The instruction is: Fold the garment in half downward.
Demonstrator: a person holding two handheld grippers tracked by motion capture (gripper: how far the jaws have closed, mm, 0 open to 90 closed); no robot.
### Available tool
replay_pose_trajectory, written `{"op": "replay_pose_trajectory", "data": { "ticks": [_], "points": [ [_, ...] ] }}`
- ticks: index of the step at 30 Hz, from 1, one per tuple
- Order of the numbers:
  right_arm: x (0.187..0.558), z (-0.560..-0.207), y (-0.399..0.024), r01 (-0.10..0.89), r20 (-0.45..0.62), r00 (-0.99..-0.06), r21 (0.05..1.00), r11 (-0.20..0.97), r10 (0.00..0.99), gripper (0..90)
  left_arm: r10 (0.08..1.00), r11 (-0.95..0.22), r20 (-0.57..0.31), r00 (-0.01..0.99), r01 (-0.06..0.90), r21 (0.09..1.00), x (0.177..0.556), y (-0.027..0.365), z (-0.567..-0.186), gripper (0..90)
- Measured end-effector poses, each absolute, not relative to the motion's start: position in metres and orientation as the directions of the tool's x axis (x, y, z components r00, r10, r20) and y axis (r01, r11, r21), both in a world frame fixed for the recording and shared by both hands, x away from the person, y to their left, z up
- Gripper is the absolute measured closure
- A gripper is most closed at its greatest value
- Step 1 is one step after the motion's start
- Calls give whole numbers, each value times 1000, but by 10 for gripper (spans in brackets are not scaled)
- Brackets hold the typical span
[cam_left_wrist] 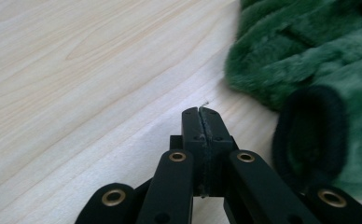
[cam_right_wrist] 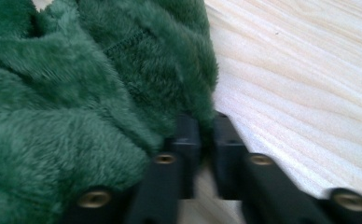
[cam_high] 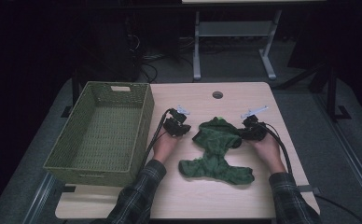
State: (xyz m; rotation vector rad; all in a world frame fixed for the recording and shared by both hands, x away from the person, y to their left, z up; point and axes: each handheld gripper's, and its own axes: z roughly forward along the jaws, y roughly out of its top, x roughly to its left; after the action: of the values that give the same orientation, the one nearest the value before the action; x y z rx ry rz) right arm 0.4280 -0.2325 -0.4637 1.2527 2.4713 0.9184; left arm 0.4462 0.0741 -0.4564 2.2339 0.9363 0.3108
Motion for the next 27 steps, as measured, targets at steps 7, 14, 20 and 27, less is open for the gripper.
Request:
{"op": "replay_pose_trajectory", "data": {
  "ticks": [7,14,20,27],
  "points": [
    [418,-439,-230,617,83,-613,672,411,785,589,669,-507,-70,740,523,685,439,73,-444,691],
    [404,-416,-230,600,94,-625,693,399,775,555,614,-521,-113,781,510,684,420,73,-422,485],
    [390,-407,-226,580,92,-644,706,407,759,547,588,-540,-93,803,476,694,399,73,-411,372],
    [371,-402,-214,561,117,-674,723,403,729,547,558,-570,-73,827,446,690,369,80,-405,253]
  ]
}}
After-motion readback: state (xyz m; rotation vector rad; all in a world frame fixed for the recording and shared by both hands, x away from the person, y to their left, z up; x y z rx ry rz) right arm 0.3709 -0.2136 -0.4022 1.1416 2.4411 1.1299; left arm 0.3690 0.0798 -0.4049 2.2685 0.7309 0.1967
